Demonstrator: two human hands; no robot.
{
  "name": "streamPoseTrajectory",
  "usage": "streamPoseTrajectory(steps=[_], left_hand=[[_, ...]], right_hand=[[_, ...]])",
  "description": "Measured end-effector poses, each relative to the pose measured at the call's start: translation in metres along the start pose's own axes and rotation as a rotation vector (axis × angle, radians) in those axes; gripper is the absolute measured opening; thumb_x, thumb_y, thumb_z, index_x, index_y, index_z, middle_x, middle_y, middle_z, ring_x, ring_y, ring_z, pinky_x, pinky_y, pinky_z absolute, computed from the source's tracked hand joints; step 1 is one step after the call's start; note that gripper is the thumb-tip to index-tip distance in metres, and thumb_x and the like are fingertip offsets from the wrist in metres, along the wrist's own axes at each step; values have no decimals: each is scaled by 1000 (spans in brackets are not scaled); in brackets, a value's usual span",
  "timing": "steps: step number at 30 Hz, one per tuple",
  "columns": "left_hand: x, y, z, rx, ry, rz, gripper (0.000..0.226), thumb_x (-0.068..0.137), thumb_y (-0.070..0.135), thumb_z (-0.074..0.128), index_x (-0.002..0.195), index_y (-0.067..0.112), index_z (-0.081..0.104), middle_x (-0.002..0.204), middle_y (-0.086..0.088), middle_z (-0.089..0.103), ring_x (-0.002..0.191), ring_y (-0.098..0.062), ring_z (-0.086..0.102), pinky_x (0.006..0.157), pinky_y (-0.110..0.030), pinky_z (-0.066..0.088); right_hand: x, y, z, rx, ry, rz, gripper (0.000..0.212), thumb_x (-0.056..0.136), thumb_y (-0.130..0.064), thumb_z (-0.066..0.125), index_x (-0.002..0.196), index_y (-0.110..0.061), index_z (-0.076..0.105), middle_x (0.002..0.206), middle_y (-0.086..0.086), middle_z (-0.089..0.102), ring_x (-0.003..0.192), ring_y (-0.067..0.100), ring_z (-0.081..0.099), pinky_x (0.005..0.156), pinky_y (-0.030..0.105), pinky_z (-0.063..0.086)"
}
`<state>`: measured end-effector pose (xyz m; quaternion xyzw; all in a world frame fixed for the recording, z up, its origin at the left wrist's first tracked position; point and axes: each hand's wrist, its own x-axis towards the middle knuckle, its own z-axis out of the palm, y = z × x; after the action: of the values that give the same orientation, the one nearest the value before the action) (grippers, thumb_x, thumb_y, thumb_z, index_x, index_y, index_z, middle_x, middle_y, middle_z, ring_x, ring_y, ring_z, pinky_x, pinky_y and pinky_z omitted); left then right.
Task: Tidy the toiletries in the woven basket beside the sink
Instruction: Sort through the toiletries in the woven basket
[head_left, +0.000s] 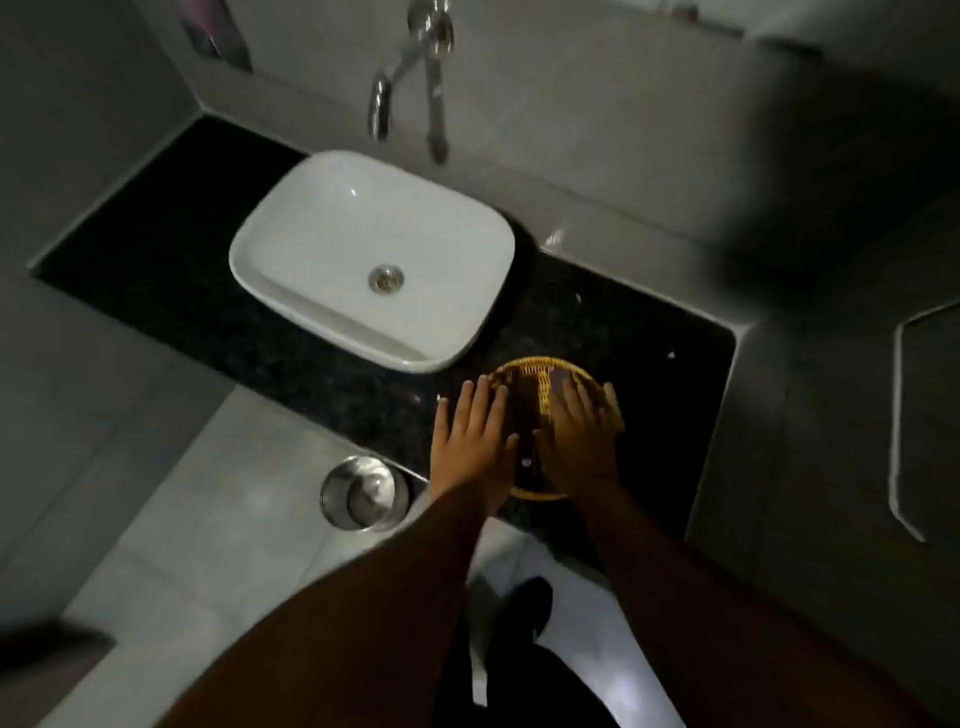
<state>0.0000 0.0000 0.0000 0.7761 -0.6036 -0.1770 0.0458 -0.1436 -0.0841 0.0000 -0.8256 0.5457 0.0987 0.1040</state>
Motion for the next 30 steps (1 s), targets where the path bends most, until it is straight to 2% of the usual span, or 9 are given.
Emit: streamPoseTrajectory(steps=[5,8,12,16,21,24,27,29,30], left_hand=[[-4,-5,29,-2,-27,-49,70,111,49,30,176,26,14,187,-4,5,174,-26,2,140,-54,2],[-10,-7,42,0,-9,-29,72,110,48,37,175,26,15,186,-5,8,174,-27,6,140,-55,4],[-15,-12,46,31,11,-15,72,109,47,42,174,25,22,185,-7,15,173,-30,12,140,-57,9],[-10,-15,38,25,20,17,71,109,45,39,175,24,20,186,-6,13,174,-28,10,140,-56,8],[12,-4,12,-124,-11,3,67,113,46,32,175,22,20,186,-4,13,174,-25,8,141,-53,8],[34,11,-10,-401,-13,-164,70,112,51,37,174,22,22,178,-9,36,165,-29,36,135,-51,29],[51,23,-32,-669,-51,-359,62,111,56,39,167,28,37,153,-16,66,140,-38,64,116,-53,52],[57,24,-43,-717,-36,-377,47,112,52,41,147,25,60,133,-18,77,125,-40,73,107,-50,58],[58,23,-46,-756,-18,-385,43,113,50,43,134,22,68,124,-17,79,119,-39,75,103,-49,60]], right_hand=[[0,3,32,5,32,88,60,100,-49,31,155,-26,36,166,6,26,156,27,14,125,45,-3],[3,4,47,202,56,182,51,105,-41,38,151,-21,43,161,12,34,152,34,23,125,47,16],[18,2,53,423,50,257,37,102,-27,53,138,-16,54,144,11,53,136,31,48,113,43,43],[24,-1,43,673,123,379,37,90,-11,69,126,-14,60,130,10,64,127,32,58,105,45,51],[12,-6,24,824,226,307,41,82,-2,71,118,-20,61,129,5,62,120,17,57,101,38,53],[0,-8,10,857,200,172,34,88,-11,67,113,-32,59,105,-14,64,108,19,64,97,44,55],[-14,-5,-9,816,257,2,25,86,-36,59,111,-35,56,102,-22,55,124,10,53,111,60,41],[-19,1,-18,700,371,-70,19,87,-41,56,105,-35,57,97,-20,62,127,-4,44,119,66,23],[-19,5,-21,653,380,-75,14,90,-39,58,103,-34,59,95,-15,67,126,1,48,121,66,19]])
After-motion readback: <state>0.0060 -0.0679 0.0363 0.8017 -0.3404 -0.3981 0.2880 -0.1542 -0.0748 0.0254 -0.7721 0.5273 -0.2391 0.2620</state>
